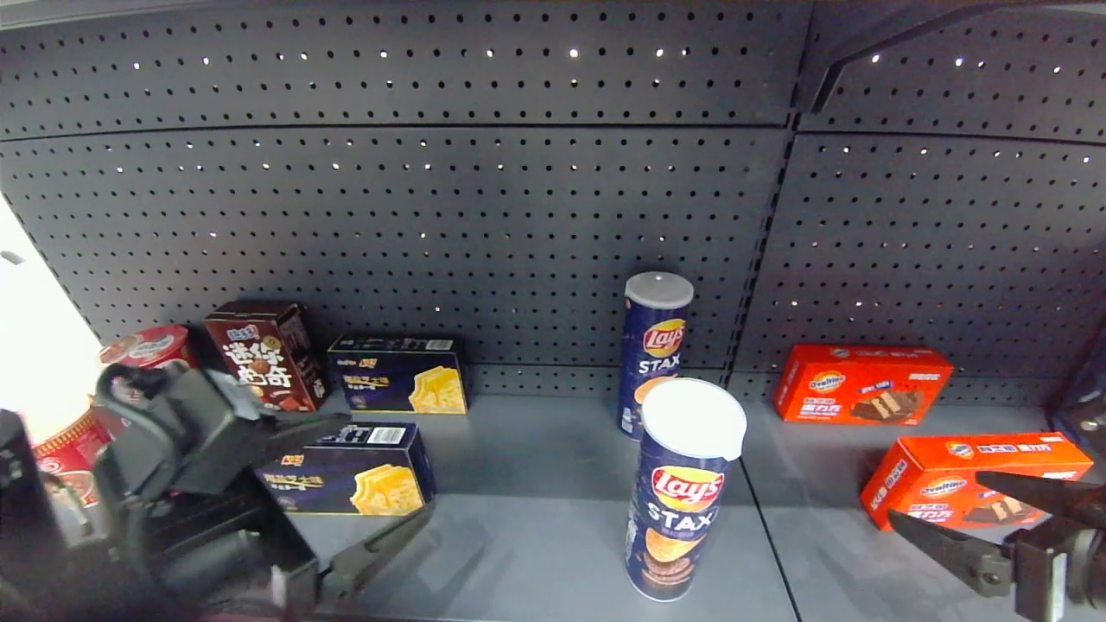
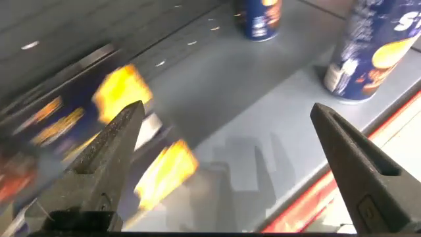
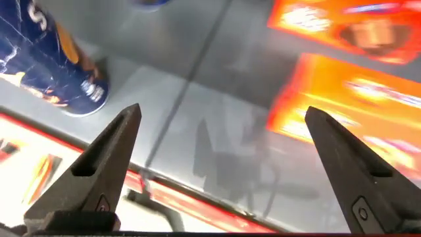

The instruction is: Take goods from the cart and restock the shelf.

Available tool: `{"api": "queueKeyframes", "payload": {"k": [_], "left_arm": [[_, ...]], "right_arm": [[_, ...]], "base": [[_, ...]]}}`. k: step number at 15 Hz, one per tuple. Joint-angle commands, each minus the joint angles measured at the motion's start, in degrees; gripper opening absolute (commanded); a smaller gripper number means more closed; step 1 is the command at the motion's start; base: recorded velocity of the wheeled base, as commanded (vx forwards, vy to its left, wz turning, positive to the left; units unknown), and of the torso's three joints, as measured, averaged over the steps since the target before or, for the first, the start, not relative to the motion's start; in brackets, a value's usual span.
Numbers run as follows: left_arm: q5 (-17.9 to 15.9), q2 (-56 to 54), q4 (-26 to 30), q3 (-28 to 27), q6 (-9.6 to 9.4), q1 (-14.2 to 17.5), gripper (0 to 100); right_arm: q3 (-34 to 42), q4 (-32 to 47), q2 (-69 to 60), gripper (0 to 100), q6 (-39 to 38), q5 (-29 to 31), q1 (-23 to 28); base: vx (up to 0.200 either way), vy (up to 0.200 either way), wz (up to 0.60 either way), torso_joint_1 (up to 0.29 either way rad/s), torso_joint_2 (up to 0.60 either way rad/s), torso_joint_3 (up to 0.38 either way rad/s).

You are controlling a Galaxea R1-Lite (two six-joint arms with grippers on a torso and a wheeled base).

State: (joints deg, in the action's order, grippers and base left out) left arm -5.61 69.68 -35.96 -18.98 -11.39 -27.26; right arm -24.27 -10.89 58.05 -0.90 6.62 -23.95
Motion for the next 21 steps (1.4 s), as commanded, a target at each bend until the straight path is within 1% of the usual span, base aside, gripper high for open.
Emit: {"api": "queueKeyframes", "payload": {"k": [1, 2, 3, 4, 5, 6, 7, 8, 9, 10, 11, 12, 13, 14, 15, 16, 17, 18, 19, 21], "left_arm": [[0.77, -22.31, 8.54, 7.2, 2.07, 8.36, 100], [2.44, -27.93, 11.88, 7.73, 2.95, 10.38, 100], [4.73, -32.06, 14.08, 7.99, 3.48, 11.35, 100], [7.8, -37.07, 17.59, 7.99, 4.18, 11.61, 100], [10.71, -43.31, 23.31, 8.08, 4.97, 12.05, 100], [11.58, -49.12, 28.93, 8.96, 5.59, 13.2, 100], [11.5, -55.09, 33.85, 10.19, 5.67, 14.43, 100], [11.5, -60.28, 37.81, 11.25, 5.67, 14.78, 100], [12.02, -65.37, 41.94, 12.13, 5.76, 14.87, 100], [12.73, -64.5, 41.85, 12.21, 6.46, 14.87, 100], [12.73, -64.41, 40.53, 13.18, 6.9, 14.87, 100], [13.25, -64.41, 38.86, 16.52, 6.46, 14.87, 100], [13.78, -64.41, 35.17, 18.1, 6.46, 14.87, 100], [14.22, -64.41, 32.8, 18.8, 6.73, 14.87, 100], [14.31, -64.41, 32.71, 18.98, 6.64, 14.87, 100], [14.31, -64.41, 32.71, 18.98, 7.52, 14.87, 100], [13.96, -64.41, 32.71, 18.98, 7.69, 14.87, 100], [13.96, -64.41, 32.62, 18.98, 8.66, 14.87, 100], [14.75, -64.41, 32.89, 18.98, 8.75, 14.87, 100], [14.84, -64.41, 32.89, 18.98, 8.75, 14.87, 100]], "right_arm": [[1.33, 3.33, -14.19, 100, 0.02, 4.1, 2.68], [1.33, 4.21, -16.48, 100, 0.02, 7.44, 2.68], [1.33, 4.56, -18.06, 100, 0.02, 9.82, 3.21], [1.42, 4.56, -19.82, 100, -0.06, 12.54, 3.92], [2.3, 4.73, -22.02, 100, -0.06, 15.7, 7.17], [3.71, 5.17, -24.65, 100, -0.06, 16.32, 11.47], [5.73, 5.61, -27.73, 100, -0.15, 16.06, 14.46], [8.36, 5.52, -31.33, 100, -0.15, 16.06, 14.9], [11.88, 5.7, -37.31, 100, 0.11, 15.88, 14.29], [14.52, 6.14, -42.06, 100, 0.2, 15.97, 13.58], [17.15, 8.51, -48.21, 100, 0.29, 15.7, 12.44], [20.58, 10.36, -53.22, 100, 0.55, 14.91, 11.74], [23.66, 6.32, -52.78, 100, 0.37, 15.35, 11.74], [24.18, 4.47, -52.78, 100, 0.11, 14.74, 11.74], [24.18, 5.44, -52.78, 100, -0.15, 13.86, 11.74], [24.18, 6.14, -52.78, 100, 0.11, 12.28, 11.74], [24.18, 6.4, -52.78, 100, 0.2, 12.01, 11.74], [24.18, 6.93, -52.78, 100, -0.06, 11.93, 11.74], [24.18, 6.93, -52.78, 100, -0.15, 11.93, 11.74], [24.1, 7.02, -52.78, 100, -0.06, 11.93, 11.74]], "base": [[0.0, 0.0, 0.0, 0.0, 0.0, 0.0], [0.0, 0.0, 0.0, 0.0, 0.0, 0.0], [0.0, 0.0, 0.0, 0.0, 0.0, 0.0], [0.0, 0.0, 0.0, 0.0, 0.0, 0.0], [0.0, 0.0, 0.0, 0.0, 0.0, 0.0], [0.0, 0.0, 0.0, 0.0, 0.0, 0.0], [0.0, 0.0, 0.0, 0.0, 0.0, 0.0], [0.0, 0.0, 0.0, 0.0, 0.0, 0.0], [0.0, 0.0, 0.0, 0.0, 0.0, 0.0], [0.0, 0.0, 0.0, 0.0, 0.0, 0.0], [0.0, 0.0, 0.0, 0.0, 0.0, 0.0], [0.0, 0.0, 0.0, 0.0, 0.0, 0.0], [0.0, 0.0, 0.0, 0.0, 0.0, 0.0], [0.0, 0.0, 0.0, 0.0, 0.0, 0.0], [0.0, 0.0, 0.0, 0.0, 0.0, 0.0], [0.0, 0.0, 0.0, 0.0, 0.0, 0.0], [0.0, 0.0, 0.0, 0.0, 0.0, 0.0], [-0.2, 0.0, 0.0, 0.007, 0.0, -0.007], [-0.2, 0.0, 0.0, 0.002, 0.0, 0.007], [0.0, 0.0, 0.0, 0.0, 0.0, 0.0]]}}
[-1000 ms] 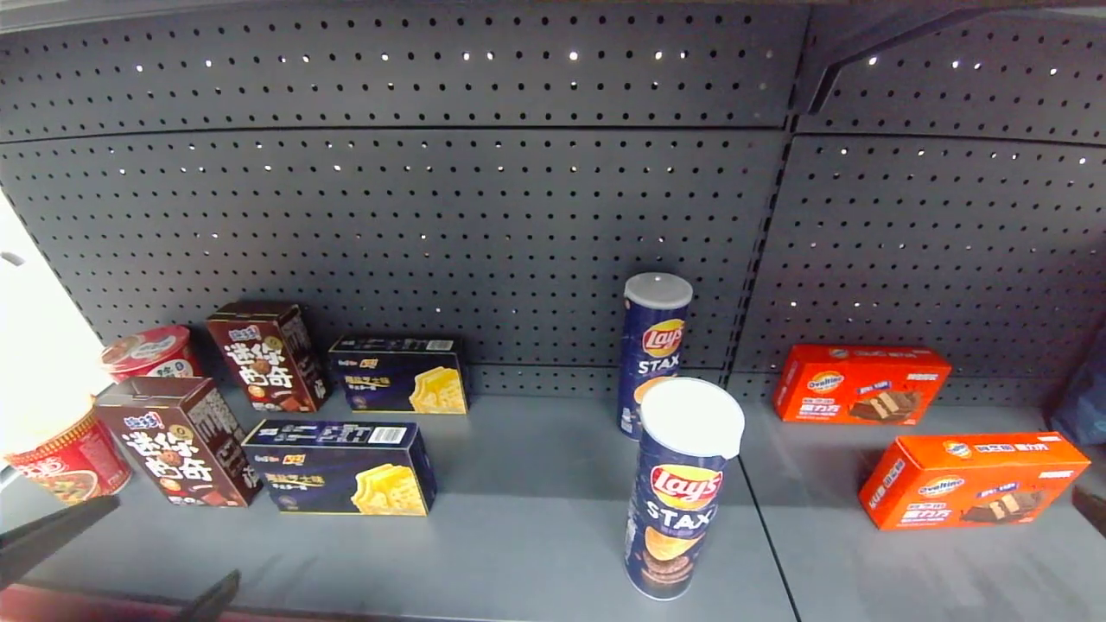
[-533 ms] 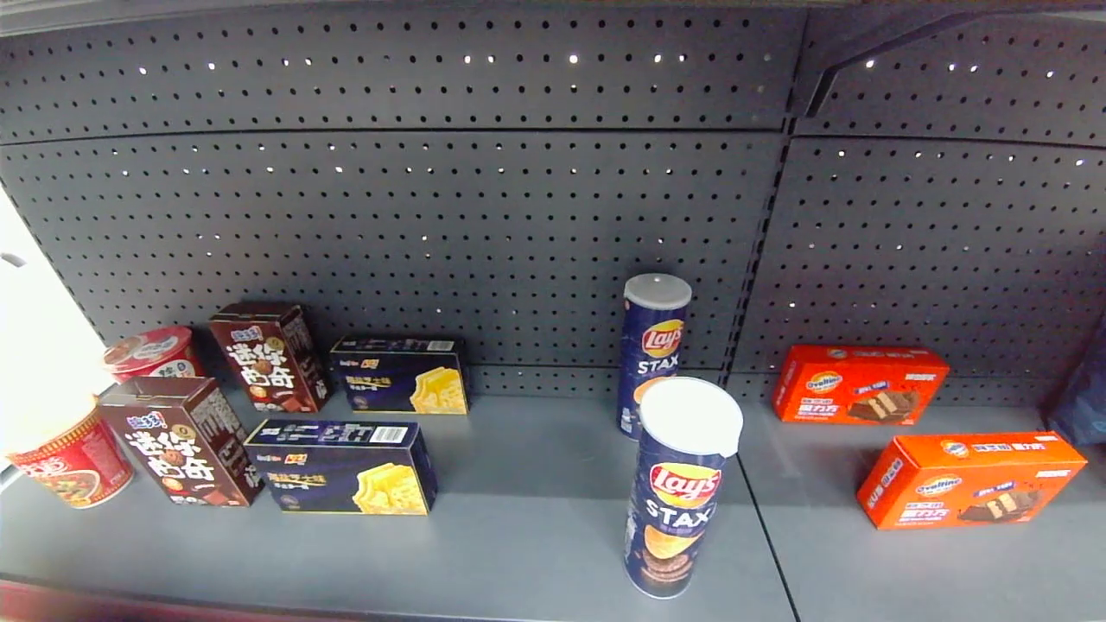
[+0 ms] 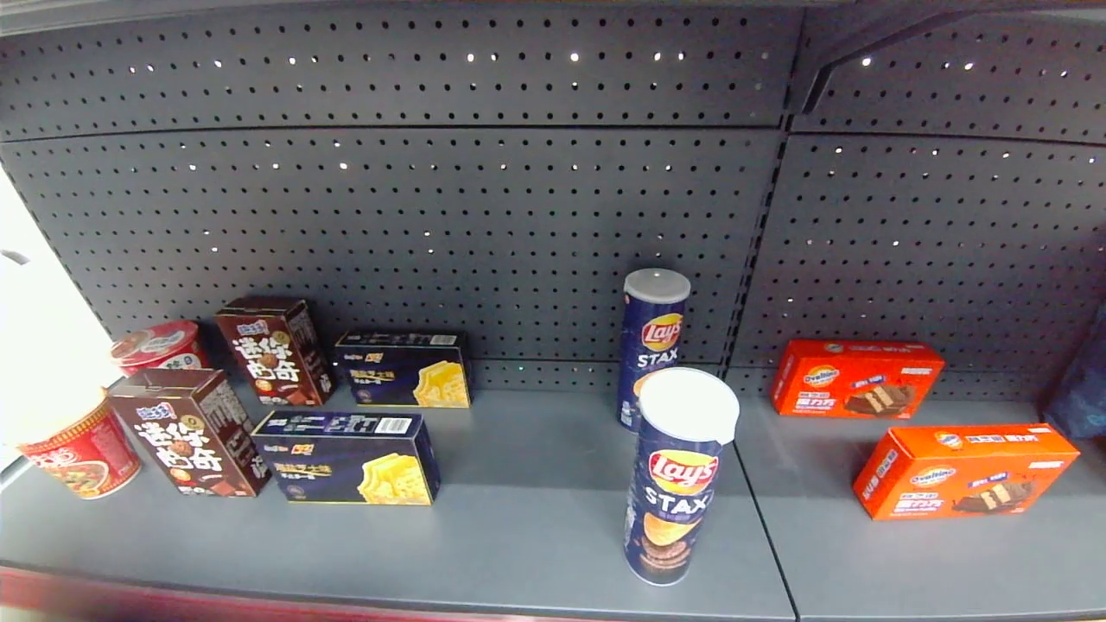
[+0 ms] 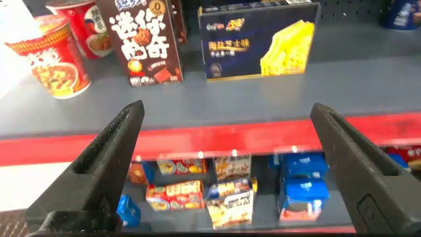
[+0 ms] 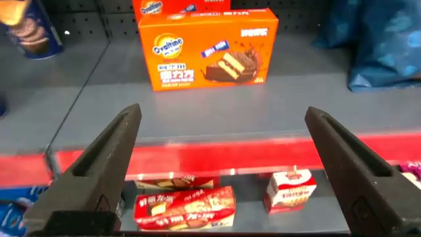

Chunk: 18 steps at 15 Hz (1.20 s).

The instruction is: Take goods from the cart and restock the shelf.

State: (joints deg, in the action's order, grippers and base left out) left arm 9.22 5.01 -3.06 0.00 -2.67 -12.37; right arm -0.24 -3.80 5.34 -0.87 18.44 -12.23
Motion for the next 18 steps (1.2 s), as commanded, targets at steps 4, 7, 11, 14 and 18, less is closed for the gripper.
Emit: {"api": "queueKeyframes", "payload": {"k": [4, 7, 11, 14, 18], "left_arm": [[0.36, 0.26, -0.02, 0.0, -1.02, -0.02, 100], [0.19, 0.26, 0.07, 0.0, -0.76, -0.02, 100], [-0.08, 0.26, 0.07, 0.0, -0.93, -0.02, 100], [-0.08, 0.26, 0.07, 0.0, 0.21, -0.02, 100], [-0.08, 0.35, 0.07, 0.0, 0.91, -0.02, 100]], "right_arm": [[0.07, -0.06, -0.07, 100, -0.63, -0.43, 0.01], [0.16, -0.06, -0.07, 100, -0.98, -0.69, 0.01], [0.16, -0.06, -0.07, 100, -0.98, -1.83, 0.01], [0.16, -0.06, -0.07, 100, -0.63, -2.1, 0.1], [0.16, -0.06, -0.07, 100, -0.63, -3.06, 0.1]], "base": [[0.0, 0.0, 0.0, 0.0, 0.0, 0.0], [0.0, 0.0, 0.0, 0.0, 0.0, 0.0], [0.0, 0.0, 0.0, 0.0, 0.0, 0.0], [0.0, -0.133, 0.0, 0.003, 0.0, 0.0], [0.0, 0.0, 0.0, 0.0, 0.0, 0.0]]}}
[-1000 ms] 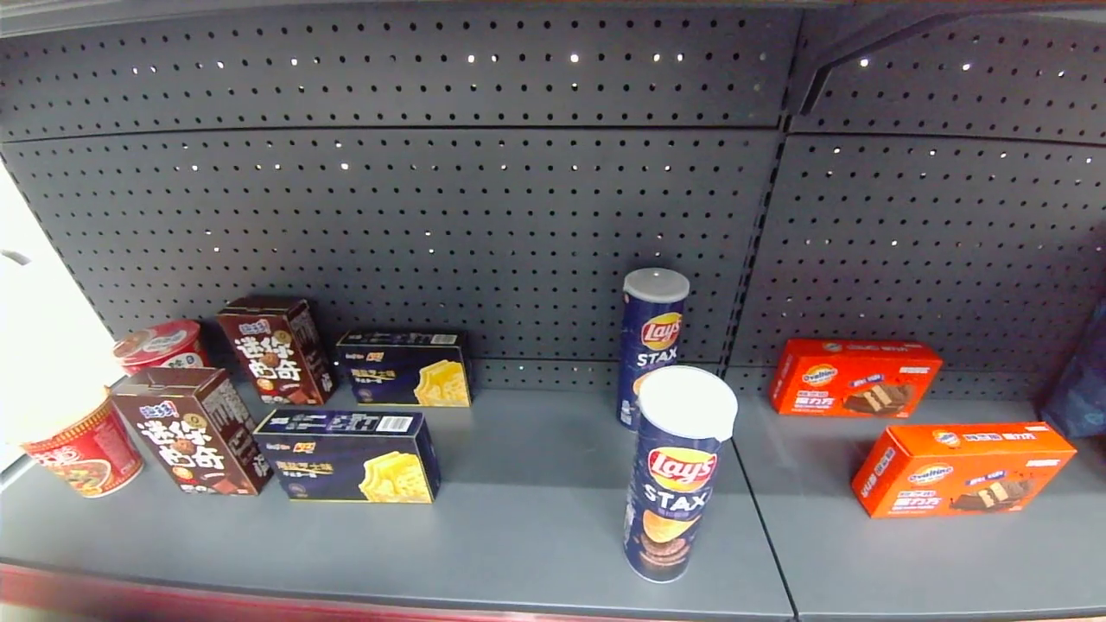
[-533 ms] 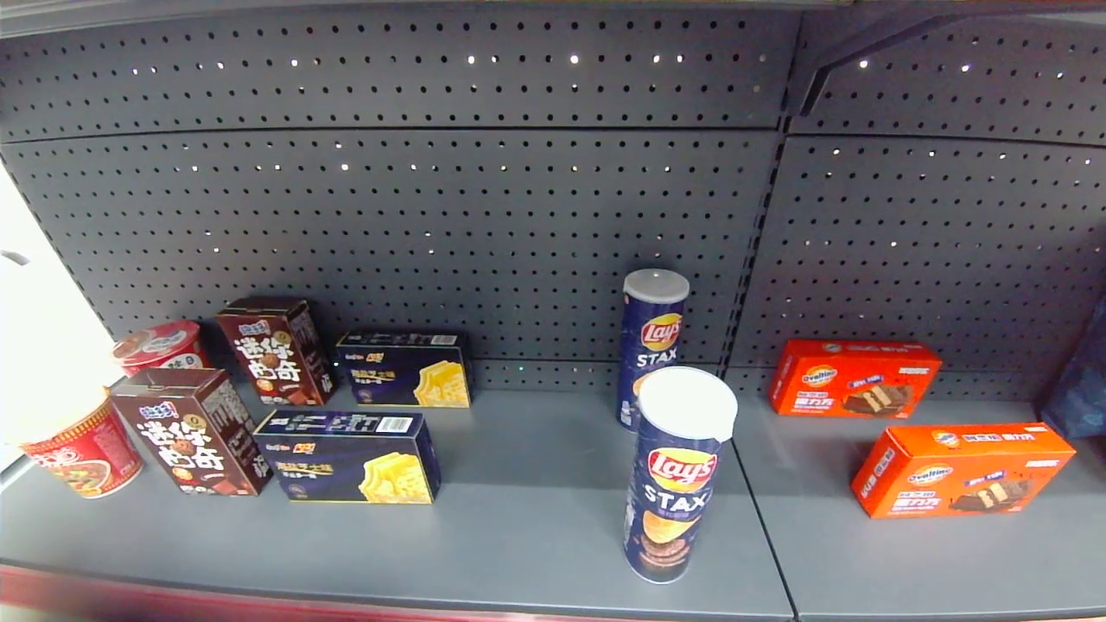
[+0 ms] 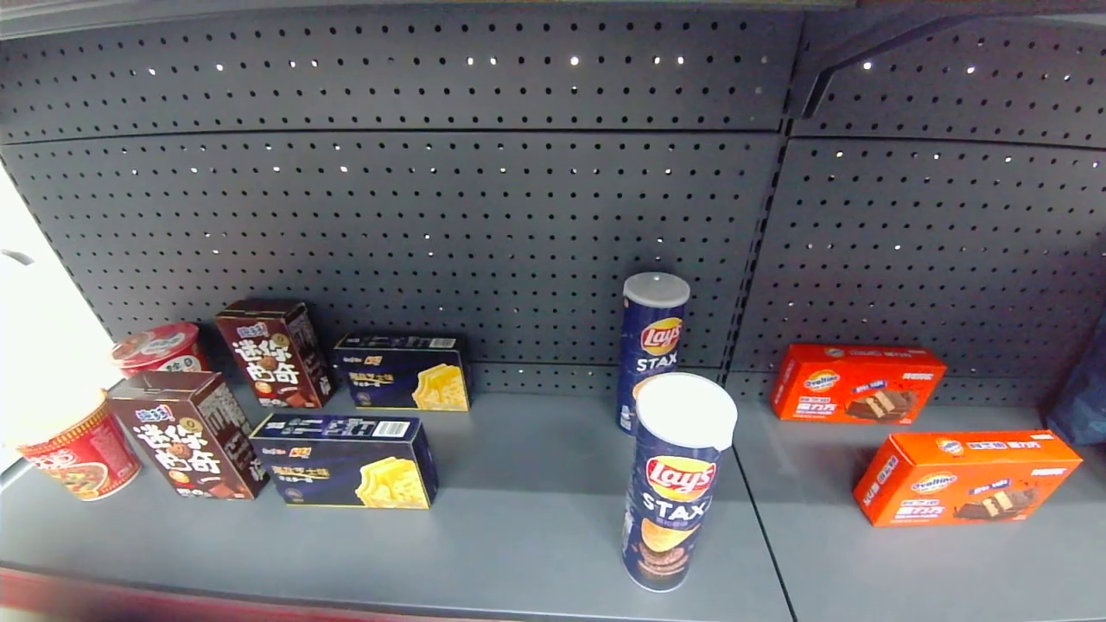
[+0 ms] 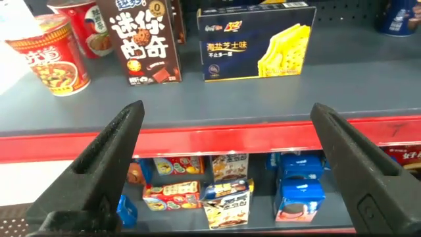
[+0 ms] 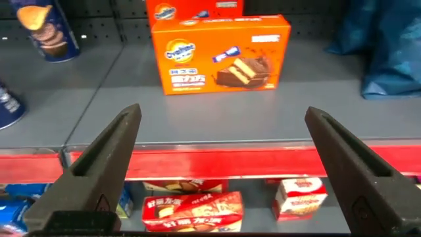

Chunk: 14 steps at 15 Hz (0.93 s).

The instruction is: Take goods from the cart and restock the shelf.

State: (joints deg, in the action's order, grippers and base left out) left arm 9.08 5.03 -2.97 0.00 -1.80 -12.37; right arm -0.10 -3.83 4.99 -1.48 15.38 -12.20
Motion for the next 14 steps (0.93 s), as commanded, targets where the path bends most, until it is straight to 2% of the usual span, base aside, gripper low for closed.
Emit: {"api": "queueKeyframes", "payload": {"k": [1, 3, 5, 11, 14], "left_arm": [[-0.03, 0.33, -0.01, 0.0, -0.04, -0.02, 100], [0.06, 0.33, -0.01, 0.0, 0.22, -0.02, 100], [-0.03, 0.24, -0.01, 0.0, -0.31, -0.02, 100], [-0.03, 0.33, -0.01, 0.0, 0.66, -0.02, 100], [-1.08, 0.24, -0.01, 0.0, 0.57, -0.02, 100]], "right_arm": [[0.01, -0.04, 0.29, 100, -0.02, -1.41, -0.01], [0.01, -0.04, 0.29, 100, 0.07, -4.49, -0.01], [-0.08, 0.05, 0.29, 100, 0.16, -4.93, -0.01], [-0.08, 0.05, 0.29, 100, 0.07, -4.84, -0.01], [-0.08, 0.05, 0.29, 100, -0.02, -4.84, -0.01]], "base": [[0.0, 0.0, 0.0, 0.0, 0.0, 0.0], [0.0, 0.0, 0.0, 0.0, 0.0, 0.0], [0.0, -0.1, 0.0, 0.001, 0.0, 0.001], [0.0, 0.0, 0.0, 0.0, 0.0, 0.0], [0.0, 0.0, 0.0, 0.0, 0.0, 0.0]]}}
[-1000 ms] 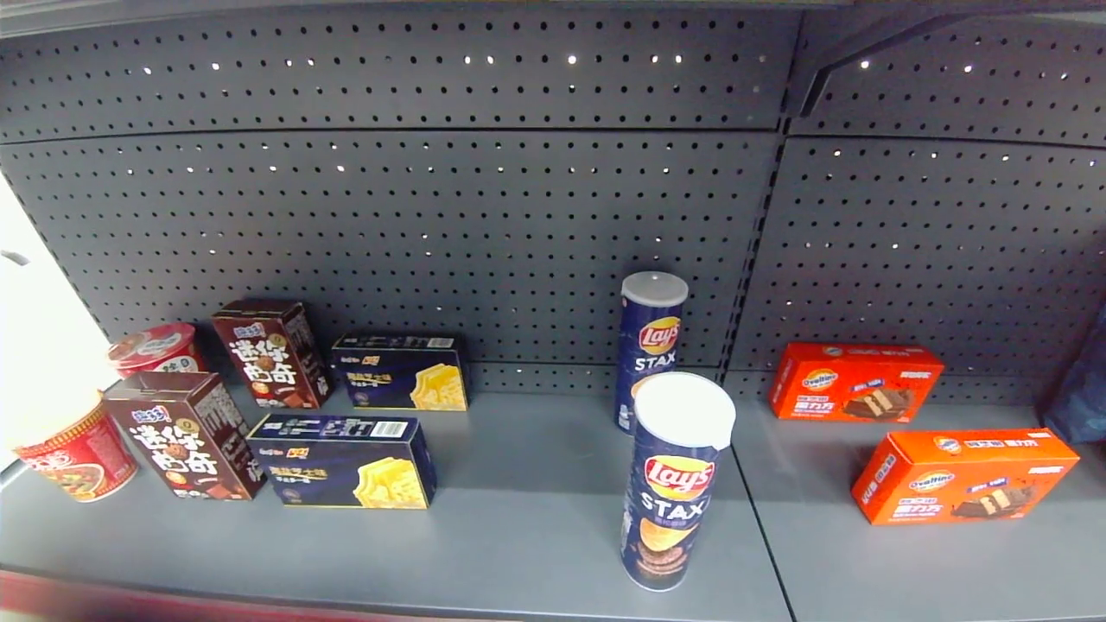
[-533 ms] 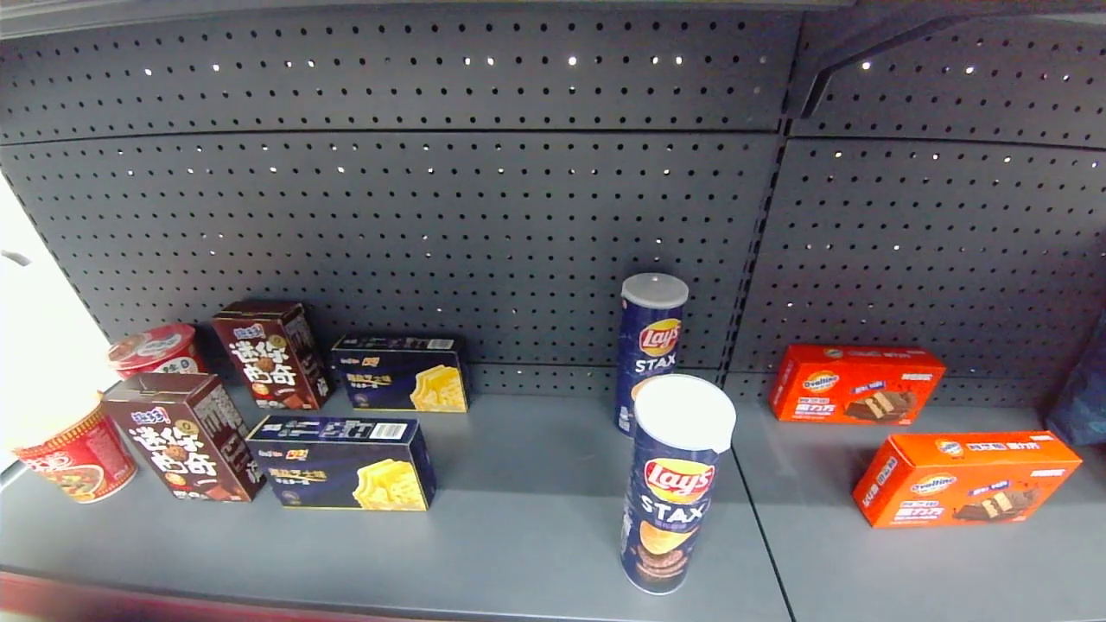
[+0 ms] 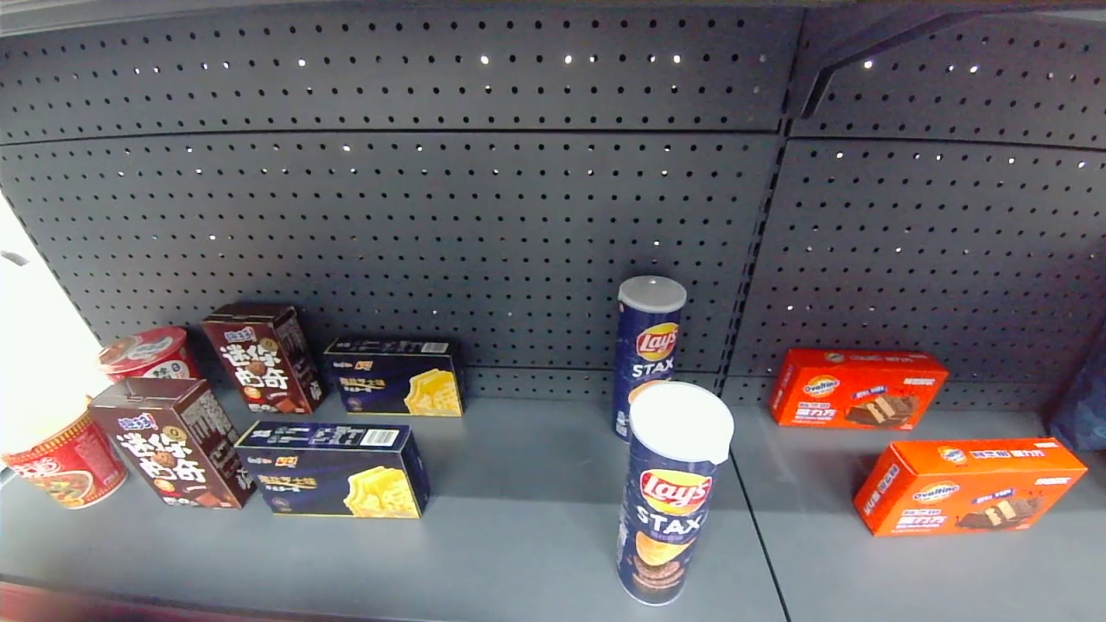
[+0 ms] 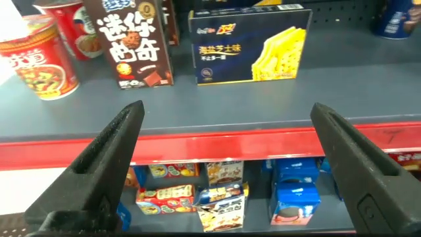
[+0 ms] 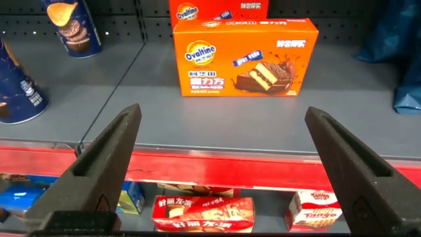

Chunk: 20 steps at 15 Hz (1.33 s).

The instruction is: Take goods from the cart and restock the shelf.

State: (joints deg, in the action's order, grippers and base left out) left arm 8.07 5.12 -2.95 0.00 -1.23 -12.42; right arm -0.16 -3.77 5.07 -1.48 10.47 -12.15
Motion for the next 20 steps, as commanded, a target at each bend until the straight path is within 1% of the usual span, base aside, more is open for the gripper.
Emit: {"api": "queueKeyframes", "payload": {"k": [1, 5, 6, 8, 10, 12, 13, 20], "left_arm": [[-0.16, 0.15, -0.04, 0.0, 0.0, 0.03, 100], [0.02, 0.15, 0.31, 0.0, -0.35, 0.03, 100], [-0.07, 0.15, 0.31, 0.0, -0.09, 0.03, 100], [-0.25, 0.15, 0.31, 0.0, -0.17, 0.03, 100], [-0.86, 0.24, 0.4, 0.0, 0.18, 0.03, 100], [-1.65, 0.24, 0.58, 0.0, 2.37, 0.03, 100], [-1.65, 0.24, 0.58, 0.0, 3.08, 0.03, 100], [-1.74, 0.24, 0.58, 0.0, 2.99, 0.03, 100]], "right_arm": [[0.07, -0.01, 0.2, 100, -0.02, 0.08, -0.06], [-0.02, -0.01, 0.2, 100, -0.02, 0.08, -0.06], [0.07, -0.01, 0.2, 100, -0.02, 0.08, -0.06], [-0.02, -0.01, 0.2, 100, 0.07, 0.08, -0.06], [-0.02, -0.01, 0.2, 100, 0.07, 0.08, -0.06], [0.07, -0.01, 0.2, 100, 0.16, 0.08, -0.06], [-0.02, -0.01, 0.2, 100, 0.16, 0.08, -0.06], [-0.02, -0.01, 0.2, 100, 0.07, 0.08, -0.06]], "base": [[0.0, 0.0, 0.0, 0.0, 0.0, 0.0], [0.0, 0.0, 0.0, 0.0, 0.0, 0.0], [0.0, -0.2, 0.0, 0.002, 0.0, 0.007], [0.0, -0.2, 0.0, 0.0, 0.0, 0.002], [0.0, 0.0, 0.0, 0.0, 0.0, 0.0], [0.0, 0.0, 0.0, 0.0, 0.0, 0.0], [0.0, 0.0, 0.0, 0.0, 0.0, 0.0], [0.0, 0.0, 0.0, 0.0, 0.0, 0.0]]}}
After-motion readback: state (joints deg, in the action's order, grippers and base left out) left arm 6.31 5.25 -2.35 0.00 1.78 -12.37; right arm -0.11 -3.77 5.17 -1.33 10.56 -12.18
